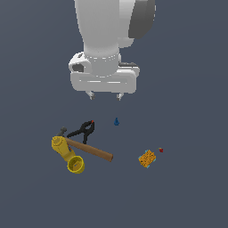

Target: Pick up a designated object from a clutter of objects.

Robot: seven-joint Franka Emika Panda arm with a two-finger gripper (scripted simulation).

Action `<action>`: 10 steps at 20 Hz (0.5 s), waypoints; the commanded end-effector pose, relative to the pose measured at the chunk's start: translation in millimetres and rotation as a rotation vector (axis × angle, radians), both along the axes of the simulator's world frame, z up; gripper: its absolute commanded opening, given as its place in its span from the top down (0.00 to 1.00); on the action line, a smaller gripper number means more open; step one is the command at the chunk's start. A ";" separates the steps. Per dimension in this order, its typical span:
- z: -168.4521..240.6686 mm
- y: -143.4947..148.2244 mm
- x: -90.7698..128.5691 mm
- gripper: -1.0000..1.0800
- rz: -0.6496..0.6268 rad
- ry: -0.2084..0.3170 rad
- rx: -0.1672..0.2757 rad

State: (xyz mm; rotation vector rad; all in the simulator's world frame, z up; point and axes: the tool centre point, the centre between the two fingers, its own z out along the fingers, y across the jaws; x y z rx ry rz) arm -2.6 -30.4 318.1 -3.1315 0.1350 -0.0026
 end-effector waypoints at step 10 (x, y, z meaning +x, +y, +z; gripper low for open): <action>-16.8 2.4 -1.7 0.04 0.096 0.001 -0.007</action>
